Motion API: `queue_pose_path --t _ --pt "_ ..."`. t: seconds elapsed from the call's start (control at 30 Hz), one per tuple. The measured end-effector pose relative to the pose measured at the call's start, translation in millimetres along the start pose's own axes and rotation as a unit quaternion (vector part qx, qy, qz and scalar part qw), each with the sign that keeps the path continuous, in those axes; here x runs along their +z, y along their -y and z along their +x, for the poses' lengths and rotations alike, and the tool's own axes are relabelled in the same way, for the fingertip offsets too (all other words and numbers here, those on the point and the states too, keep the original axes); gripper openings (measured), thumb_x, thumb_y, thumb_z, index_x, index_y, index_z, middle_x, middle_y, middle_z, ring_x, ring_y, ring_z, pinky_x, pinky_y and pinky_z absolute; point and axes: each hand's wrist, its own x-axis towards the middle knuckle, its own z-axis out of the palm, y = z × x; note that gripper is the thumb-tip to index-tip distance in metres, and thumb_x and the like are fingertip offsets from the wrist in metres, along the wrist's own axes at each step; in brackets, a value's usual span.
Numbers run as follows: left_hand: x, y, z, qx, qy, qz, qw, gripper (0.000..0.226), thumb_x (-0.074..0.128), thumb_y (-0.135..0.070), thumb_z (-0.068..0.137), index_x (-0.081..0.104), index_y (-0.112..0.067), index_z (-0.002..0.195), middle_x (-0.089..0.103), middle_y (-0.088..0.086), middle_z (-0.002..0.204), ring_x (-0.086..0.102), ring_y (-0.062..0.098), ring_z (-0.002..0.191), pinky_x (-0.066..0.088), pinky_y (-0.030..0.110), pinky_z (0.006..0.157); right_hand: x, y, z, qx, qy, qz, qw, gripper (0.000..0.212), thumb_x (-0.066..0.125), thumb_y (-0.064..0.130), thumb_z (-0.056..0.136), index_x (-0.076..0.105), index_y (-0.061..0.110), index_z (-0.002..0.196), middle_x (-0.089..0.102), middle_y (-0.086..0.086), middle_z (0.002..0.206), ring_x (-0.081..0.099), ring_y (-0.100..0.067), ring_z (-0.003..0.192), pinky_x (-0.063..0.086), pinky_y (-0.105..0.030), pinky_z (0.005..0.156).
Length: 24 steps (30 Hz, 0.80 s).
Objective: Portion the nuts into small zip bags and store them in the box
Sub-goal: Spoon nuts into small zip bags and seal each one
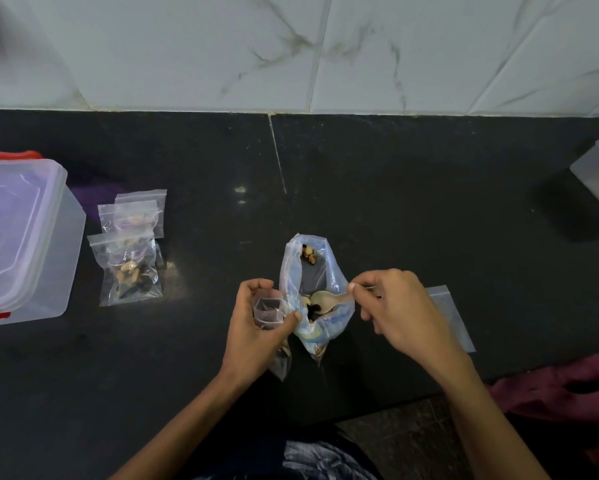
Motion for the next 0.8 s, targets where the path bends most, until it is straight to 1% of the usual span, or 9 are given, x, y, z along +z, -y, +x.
queue_pose_path --t 0.07,0.1,0.2,0.27,0.33,0.47,0.57,0.63,0.8 --pt "0.7 2.2 -0.2 -0.004 -0.003 -0.01 1.0 0.051 0.078 -0.006 0.074 0.047 -0.026 0.109 0.063 0.003 0.107 0.068 0.019 0.094 0.059 0.036 0.076 0.5 1.4 -0.8 0.017 0.009 0.007 1.0 0.018 0.05 0.027 0.097 0.066 0.024 0.105 0.057 0.007 0.063 0.052 0.009 0.046 0.037 -0.009 0.045" --pt "2.1 2.4 -0.9 -0.004 -0.007 -0.015 1.0 0.051 0.078 -0.005 0.074 0.047 -0.025 0.109 0.063 0.003 0.107 0.068 0.019 0.093 0.059 0.035 0.075 0.6 3.0 -2.5 0.013 0.016 -0.003 1.0 0.018 0.05 0.028 0.097 0.066 0.024 0.104 0.056 0.007 0.062 0.051 0.006 0.045 0.037 -0.009 0.045" --pt "6.1 1.5 -2.9 0.0 -0.016 -0.029 0.999 0.05 0.075 0.0 0.075 0.046 -0.021 0.111 0.062 0.002 0.105 0.068 0.009 0.086 0.057 0.025 0.068 0.7 6.2 -7.3 -0.008 0.026 -0.015 1.0 0.02 0.05 0.028 0.097 0.069 0.021 0.096 0.056 0.005 0.06 0.049 0.002 0.044 0.04 -0.012 0.046" --pt "6.9 1.8 -2.1 0.001 -0.02 -0.032 0.999 0.051 0.075 0.002 0.075 0.045 -0.019 0.111 0.063 0.001 0.103 0.067 0.004 0.082 0.055 0.021 0.066 4.6 -0.2 -4.2 0.006 0.024 0.026 0.999 0.018 0.05 0.027 0.097 0.068 0.023 0.094 0.058 0.004 0.059 0.051 0.002 0.044 0.041 -0.013 0.047" --pt "6.0 3.4 -0.4 0.0 -0.018 -0.035 0.999 0.051 0.075 0.003 0.075 0.045 -0.02 0.111 0.064 0.001 0.102 0.067 0.005 0.083 0.056 0.024 0.068 14.2 -11.1 1.2 0.053 0.016 0.115 0.992 0.017 0.051 0.025 0.097 0.067 0.022 0.094 0.059 0.003 0.059 0.052 -0.001 0.043 0.04 -0.013 0.047" --pt "5.9 4.8 0.7 0.006 -0.008 -0.029 1.0 0.051 0.074 0.004 0.076 0.045 -0.018 0.112 0.064 0.001 0.1 0.067 0.008 0.084 0.056 0.026 0.07 39.9 -22.1 -2.4 0.169 -0.016 0.329 0.929 0.016 0.049 0.019 0.097 0.065 0.016 0.094 0.059 0.001 0.061 0.049 -0.007 0.04 0.033 -0.014 0.036" --pt "6.3 3.7 1.2 0.013 -0.011 -0.031 0.999 0.051 0.074 0.004 0.075 0.045 -0.016 0.111 0.063 0.002 0.1 0.067 0.006 0.079 0.055 0.022 0.065 53.8 -22.1 -12.1 0.195 -0.057 0.418 0.885 0.017 0.05 0.017 0.097 0.065 0.011 0.095 0.059 0.002 0.057 0.045 -0.006 0.037 0.029 -0.016 0.033" --pt "6.0 2.3 1.2 0.015 -0.013 -0.03 0.999 0.05 0.074 0.004 0.075 0.046 -0.017 0.11 0.063 0.001 0.1 0.067 0.004 0.077 0.054 0.02 0.062 63.1 -20.6 -16.9 0.189 -0.088 0.43 0.878 0.017 0.049 0.017 0.097 0.065 0.012 0.096 0.061 0.002 0.057 0.045 -0.006 0.037 0.031 -0.015 0.035" --pt "4.1 5.4 1.5 0.018 -0.015 -0.027 0.999 0.05 0.074 0.005 0.074 0.047 -0.019 0.108 0.062 0.003 0.102 0.069 0.01 0.078 0.055 0.021 0.062 84.7 -8.3 -25.0 0.129 -0.147 0.38 0.904 0.02 0.045 0.023 0.099 0.064 0.019 0.101 0.063 0.0 0.067 0.047 -0.005 0.04 0.039 -0.016 0.042"
